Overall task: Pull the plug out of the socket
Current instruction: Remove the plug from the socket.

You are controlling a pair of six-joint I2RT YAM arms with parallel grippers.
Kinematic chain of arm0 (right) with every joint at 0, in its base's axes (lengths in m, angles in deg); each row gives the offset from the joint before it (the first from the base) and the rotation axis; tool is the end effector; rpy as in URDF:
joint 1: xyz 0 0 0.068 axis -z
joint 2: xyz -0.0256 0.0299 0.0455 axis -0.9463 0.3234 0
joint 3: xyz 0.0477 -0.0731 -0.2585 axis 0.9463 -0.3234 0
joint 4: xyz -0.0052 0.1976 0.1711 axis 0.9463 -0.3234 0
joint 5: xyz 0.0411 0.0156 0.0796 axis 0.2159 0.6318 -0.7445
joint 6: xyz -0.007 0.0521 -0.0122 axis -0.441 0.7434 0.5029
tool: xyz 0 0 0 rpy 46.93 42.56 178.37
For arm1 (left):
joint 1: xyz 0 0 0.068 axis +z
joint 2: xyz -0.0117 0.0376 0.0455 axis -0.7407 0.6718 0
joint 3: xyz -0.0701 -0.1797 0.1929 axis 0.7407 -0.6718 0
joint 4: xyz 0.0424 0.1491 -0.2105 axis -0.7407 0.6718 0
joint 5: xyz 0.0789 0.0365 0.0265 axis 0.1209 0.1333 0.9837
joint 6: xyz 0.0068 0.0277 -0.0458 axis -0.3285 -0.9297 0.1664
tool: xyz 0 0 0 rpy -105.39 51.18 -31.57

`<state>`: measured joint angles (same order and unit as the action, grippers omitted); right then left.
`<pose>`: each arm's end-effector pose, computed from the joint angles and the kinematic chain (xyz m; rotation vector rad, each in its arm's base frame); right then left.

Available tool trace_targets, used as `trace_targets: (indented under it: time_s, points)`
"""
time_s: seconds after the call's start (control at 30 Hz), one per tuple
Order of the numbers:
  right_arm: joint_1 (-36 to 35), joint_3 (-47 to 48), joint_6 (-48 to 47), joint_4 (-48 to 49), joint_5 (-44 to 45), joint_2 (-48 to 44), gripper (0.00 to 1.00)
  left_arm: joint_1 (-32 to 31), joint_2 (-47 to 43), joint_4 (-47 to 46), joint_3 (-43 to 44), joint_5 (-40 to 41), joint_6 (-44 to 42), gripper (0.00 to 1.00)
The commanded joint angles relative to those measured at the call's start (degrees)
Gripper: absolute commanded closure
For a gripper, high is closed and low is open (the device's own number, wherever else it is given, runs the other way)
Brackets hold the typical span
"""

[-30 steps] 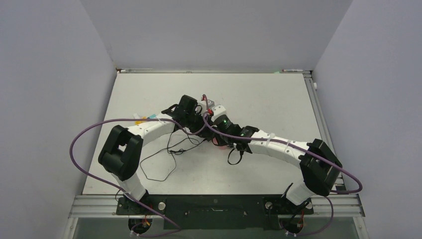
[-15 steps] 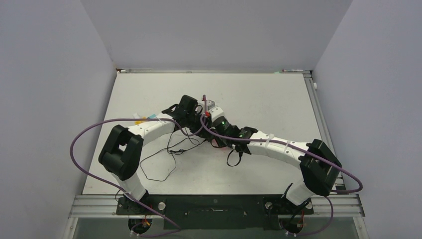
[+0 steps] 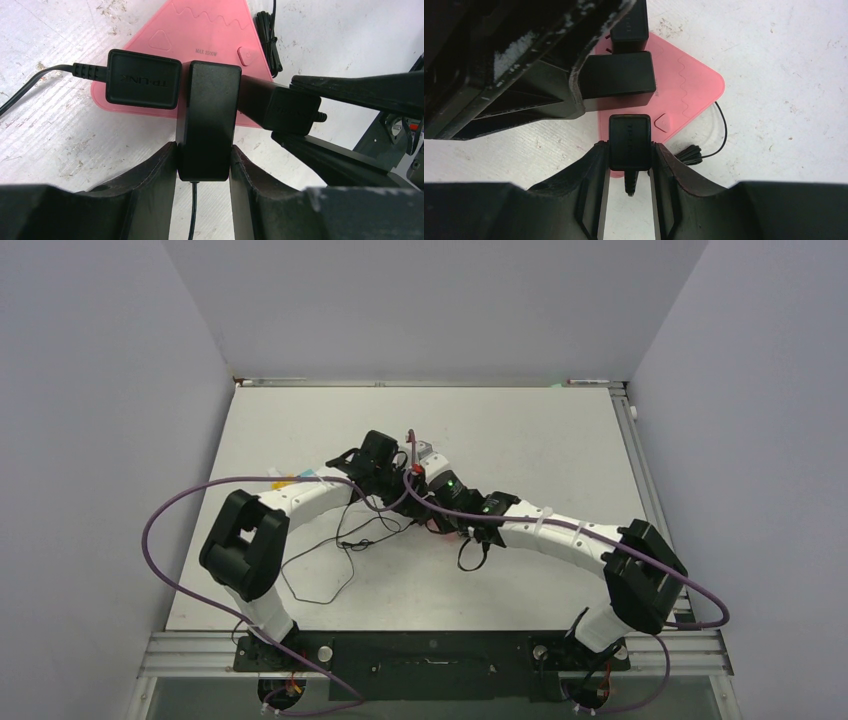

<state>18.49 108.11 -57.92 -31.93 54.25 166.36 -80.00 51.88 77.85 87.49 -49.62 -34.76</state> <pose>0.2046 0.2548 0.2287 -0.7515 2.2785 0.2481 0.2960 -0.2057 0.2001 0.7591 2.4414 -0.8705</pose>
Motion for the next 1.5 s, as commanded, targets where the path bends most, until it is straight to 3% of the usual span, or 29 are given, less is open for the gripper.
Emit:
trace_targets:
  time_s: [0.0, 0.27, 0.57, 1.0, 1.47]
  points:
    - [1.65, 2.21, 1.42, 3.04, -9.83, -2.53, 0.95, 0.31, 2.21, 0.74, 1.97, 3.07, 2.75, 1.0]
    - [7.63, 1.93, 4.61, 2.53, -15.01, -2.52, 0.95, 0.3, 2.45, 0.96, 1.91, 3.34, 2.55, 1.0]
    - [9.8, 0.87, 5.51, 3.58, -17.54, -2.3, 0.95, 0.3, 2.76, 1.03, 2.08, 3.47, 2.47, 1.0]
    - [-1.12, 2.61, 1.62, 2.03, -1.76, -1.63, 0.95, 0.3, 3.02, 1.49, 2.26, 3.33, 2.55, 1.0]
    - [-5.69, 4.41, -1.1, 0.65, 2.6, 0.17, 0.95, 0.39, 2.87, 1.67, 2.4, 3.34, 2.64, 1.0]
